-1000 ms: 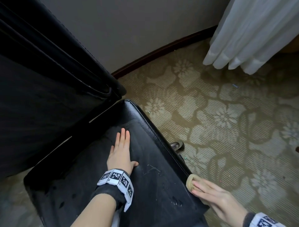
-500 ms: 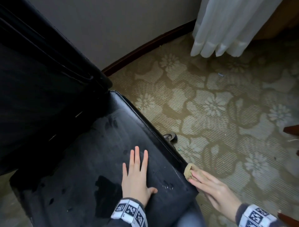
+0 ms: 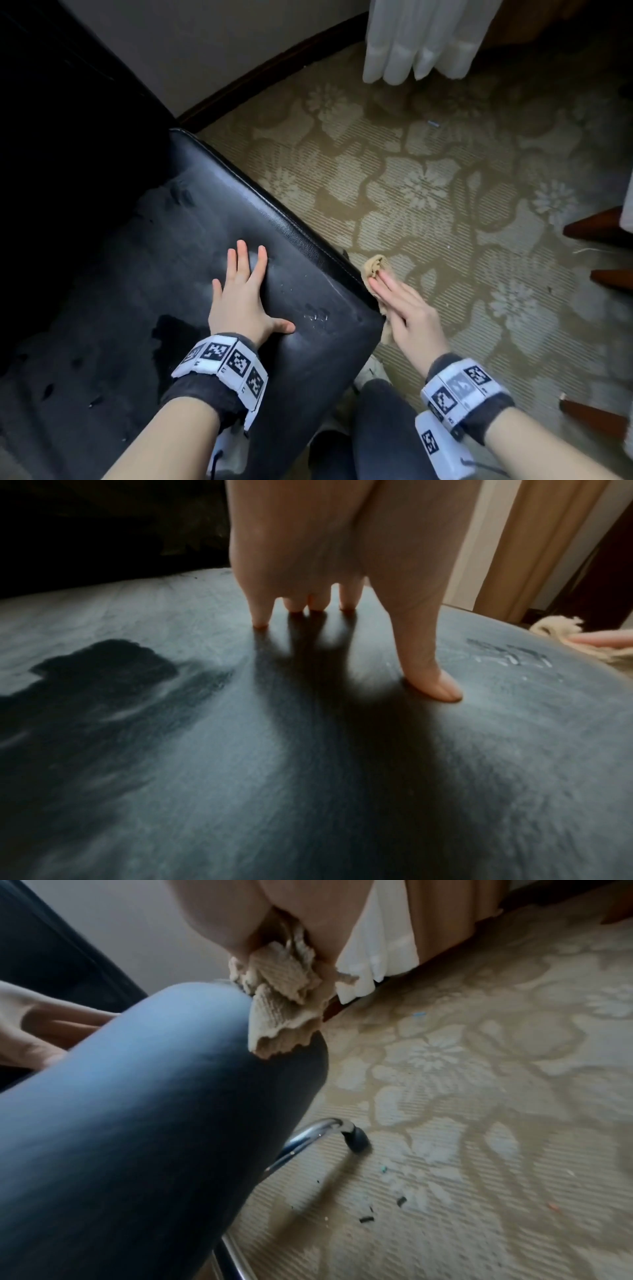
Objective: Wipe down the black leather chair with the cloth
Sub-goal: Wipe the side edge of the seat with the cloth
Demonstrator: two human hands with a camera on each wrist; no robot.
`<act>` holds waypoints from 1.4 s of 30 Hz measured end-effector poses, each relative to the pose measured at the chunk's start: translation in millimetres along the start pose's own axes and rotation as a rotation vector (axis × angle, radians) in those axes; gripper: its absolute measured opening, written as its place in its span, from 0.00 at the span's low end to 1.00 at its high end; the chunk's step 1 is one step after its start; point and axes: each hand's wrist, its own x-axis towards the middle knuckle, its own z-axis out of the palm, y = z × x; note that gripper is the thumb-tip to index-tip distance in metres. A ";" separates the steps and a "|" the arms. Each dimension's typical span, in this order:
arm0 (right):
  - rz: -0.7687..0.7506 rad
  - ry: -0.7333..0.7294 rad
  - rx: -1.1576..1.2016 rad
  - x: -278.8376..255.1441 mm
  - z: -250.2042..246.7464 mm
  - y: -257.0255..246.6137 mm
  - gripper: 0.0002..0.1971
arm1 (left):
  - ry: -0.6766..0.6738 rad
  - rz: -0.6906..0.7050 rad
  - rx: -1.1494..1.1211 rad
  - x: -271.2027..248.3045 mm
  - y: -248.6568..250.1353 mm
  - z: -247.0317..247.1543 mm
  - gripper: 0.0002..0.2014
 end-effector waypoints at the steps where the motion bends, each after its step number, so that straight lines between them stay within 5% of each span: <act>1: 0.029 0.011 0.011 -4.5 -0.9 4.4 0.27 | 0.006 -0.003 -0.004 0.5 0.4 0.2 0.66; 5: 0.247 -0.048 0.060 -24.4 -5.3 24.0 0.25 | -0.001 -0.012 -0.013 1.3 2.5 -0.1 0.66; 9: 0.300 0.015 0.143 -8.6 -24.6 20.1 0.22 | 0.000 -0.022 -0.012 1.2 4.6 -1.4 0.66; 16: -0.027 -0.049 0.003 -4.1 -2.5 -7.8 0.31 | 0.003 -0.045 -0.008 -0.2 7.3 -2.2 0.67; 25: 0.371 -0.113 0.278 -8.0 -23.9 24.1 0.26 | 0.010 -0.060 -0.003 -0.4 10.9 -3.4 0.66; 28: 0.332 -0.100 0.360 38.6 -37.7 8.8 0.25 | 0.011 -0.055 -0.069 0.2 9.3 -9.1 0.61; 33: 0.044 -0.418 0.242 82.5 -18.9 -27.7 0.23 | 0.176 -0.150 -0.194 17.4 21.9 -27.6 0.59; 37: 0.176 -0.435 0.269 63.3 -23.7 -1.1 0.24 | 0.155 -0.194 -0.142 51.3 32.6 -45.5 0.62; 42: 0.354 -0.697 0.203 51.6 -50.7 32.9 0.22 | 0.094 -0.228 -0.077 64.9 33.3 -47.4 0.68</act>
